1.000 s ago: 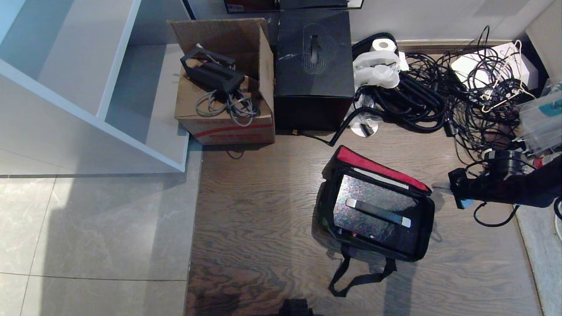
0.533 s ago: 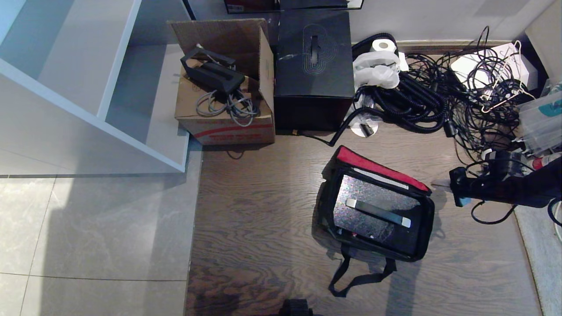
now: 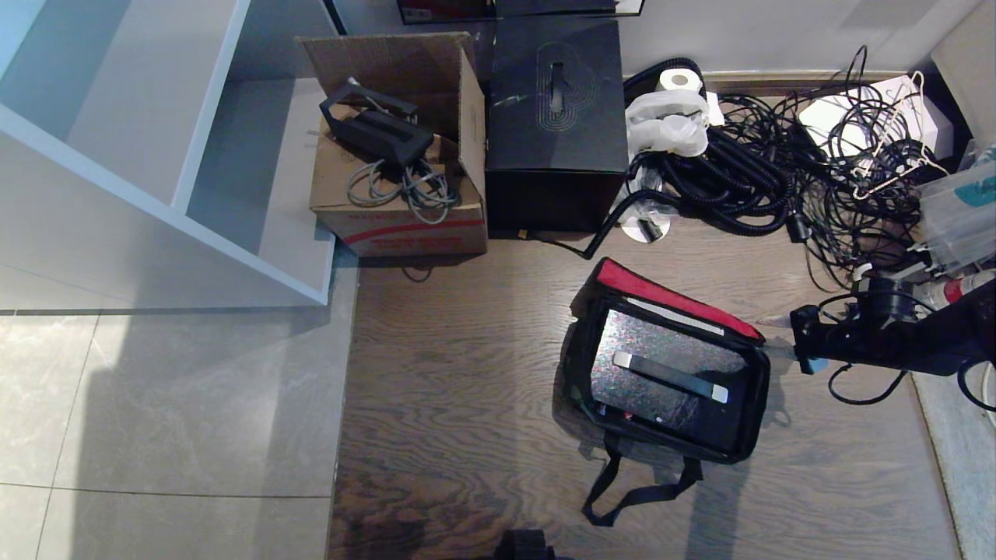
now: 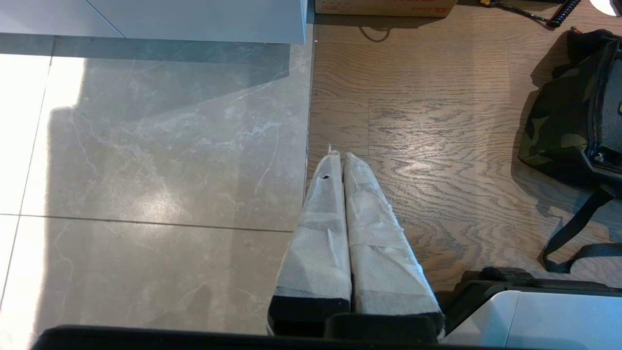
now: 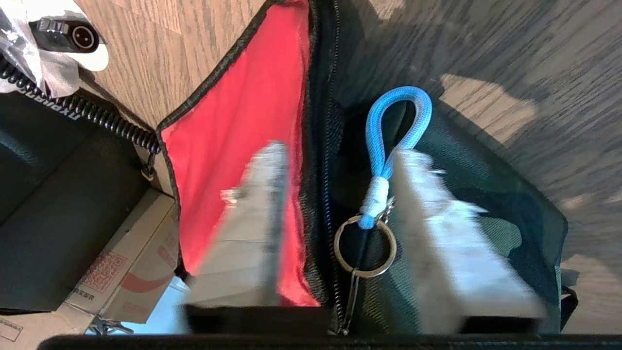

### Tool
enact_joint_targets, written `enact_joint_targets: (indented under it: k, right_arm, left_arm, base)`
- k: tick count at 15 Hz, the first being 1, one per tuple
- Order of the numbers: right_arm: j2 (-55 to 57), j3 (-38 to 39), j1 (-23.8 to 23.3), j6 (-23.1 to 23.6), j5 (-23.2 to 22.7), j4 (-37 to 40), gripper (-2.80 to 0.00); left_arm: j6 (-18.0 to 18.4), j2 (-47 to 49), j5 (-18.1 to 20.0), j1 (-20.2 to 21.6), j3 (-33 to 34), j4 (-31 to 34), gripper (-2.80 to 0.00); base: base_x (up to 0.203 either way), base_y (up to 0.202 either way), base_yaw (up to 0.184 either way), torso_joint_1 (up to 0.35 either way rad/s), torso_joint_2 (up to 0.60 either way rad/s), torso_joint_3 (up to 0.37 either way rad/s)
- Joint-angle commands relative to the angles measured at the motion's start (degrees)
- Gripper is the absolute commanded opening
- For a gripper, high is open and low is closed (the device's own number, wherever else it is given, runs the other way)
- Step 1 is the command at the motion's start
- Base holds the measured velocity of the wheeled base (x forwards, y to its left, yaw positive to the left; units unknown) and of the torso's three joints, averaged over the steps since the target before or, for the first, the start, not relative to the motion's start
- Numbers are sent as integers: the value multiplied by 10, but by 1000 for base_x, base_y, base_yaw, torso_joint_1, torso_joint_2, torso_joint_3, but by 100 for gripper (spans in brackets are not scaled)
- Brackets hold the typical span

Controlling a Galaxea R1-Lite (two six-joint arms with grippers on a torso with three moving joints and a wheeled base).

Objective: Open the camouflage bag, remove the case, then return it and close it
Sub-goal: Close the top of the storage box

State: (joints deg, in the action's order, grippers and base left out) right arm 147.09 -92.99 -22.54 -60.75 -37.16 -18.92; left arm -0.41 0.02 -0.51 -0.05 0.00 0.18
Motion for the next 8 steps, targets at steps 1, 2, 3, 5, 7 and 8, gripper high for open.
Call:
enact_joint_targets:
  k: [1,2,3,5,7,8]
  right_arm:
    - [15,-9,0,-4,-2,-2,0]
    - [21,-13,0,-10,-2,-2,0]
    - [23,-19,1,-27,-3,-4,0]
    - [32,-38,3,-61,-4,-5,0]
    - [42,-58,4,-99,-5,-6,0]
    - [49,-63,5,-105,-5,-9,0]
  left_arm:
    - [0,0,0,0,0,0,-280]
    - [0,0,0,0,0,0,-280]
    - [0,0,0,0,0,0,-280]
    - [0,0,0,0,0,0,-280]
    - [0,0,0,0,0,0,-280]
    - [0,0,0,0,0,0,-280]
  base:
    - [0,0,0,0,0,0]
    - [0,0,0,0,0,0]
    - [0,0,0,0,0,0]
    - [0,0,0,0,0,0]
    - [0,0,0,0,0,0]
    - [0,0,0,0,0,0]
